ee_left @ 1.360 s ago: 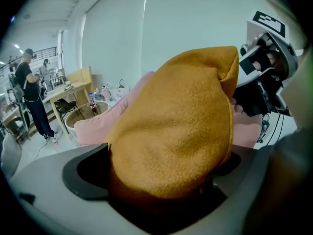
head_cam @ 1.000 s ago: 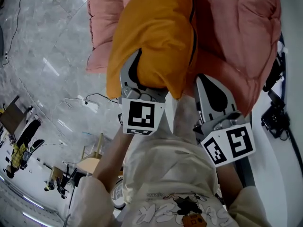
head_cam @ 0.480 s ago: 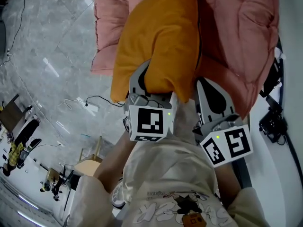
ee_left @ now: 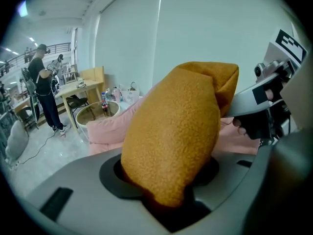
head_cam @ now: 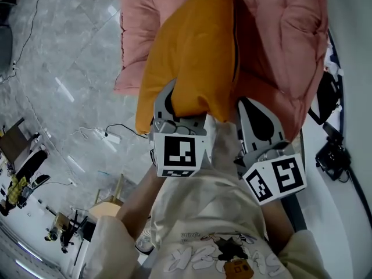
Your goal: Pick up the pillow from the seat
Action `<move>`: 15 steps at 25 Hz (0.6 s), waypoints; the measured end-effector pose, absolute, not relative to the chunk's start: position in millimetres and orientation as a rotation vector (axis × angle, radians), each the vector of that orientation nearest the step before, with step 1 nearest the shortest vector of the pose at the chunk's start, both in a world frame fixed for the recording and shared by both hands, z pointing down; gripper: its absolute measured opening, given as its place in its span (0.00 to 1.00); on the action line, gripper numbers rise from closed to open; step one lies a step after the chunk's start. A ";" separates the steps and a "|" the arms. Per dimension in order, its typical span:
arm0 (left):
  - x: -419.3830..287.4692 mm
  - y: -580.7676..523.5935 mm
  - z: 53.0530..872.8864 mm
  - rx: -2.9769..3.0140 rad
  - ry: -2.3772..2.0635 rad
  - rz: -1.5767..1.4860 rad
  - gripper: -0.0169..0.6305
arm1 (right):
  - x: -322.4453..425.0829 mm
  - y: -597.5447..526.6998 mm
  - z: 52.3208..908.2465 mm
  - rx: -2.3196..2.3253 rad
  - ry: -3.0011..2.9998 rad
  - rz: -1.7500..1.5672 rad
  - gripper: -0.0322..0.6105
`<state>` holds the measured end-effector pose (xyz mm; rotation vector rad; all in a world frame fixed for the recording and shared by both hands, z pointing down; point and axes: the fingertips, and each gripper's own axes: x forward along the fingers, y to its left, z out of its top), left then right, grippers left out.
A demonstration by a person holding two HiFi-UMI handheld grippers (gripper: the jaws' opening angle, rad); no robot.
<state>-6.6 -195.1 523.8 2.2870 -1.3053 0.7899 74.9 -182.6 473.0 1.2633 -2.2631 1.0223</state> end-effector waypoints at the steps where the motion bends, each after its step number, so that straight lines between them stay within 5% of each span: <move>1: -7.2 -195.0 520.2 2.283 -1.319 0.784 0.36 | 75.8 -182.1 470.4 1.263 -2.268 1.017 0.09; 15: -9.8 -183.2 469.5 2.209 -1.445 0.640 0.36 | 84.5 -178.2 436.1 1.269 -2.336 0.943 0.09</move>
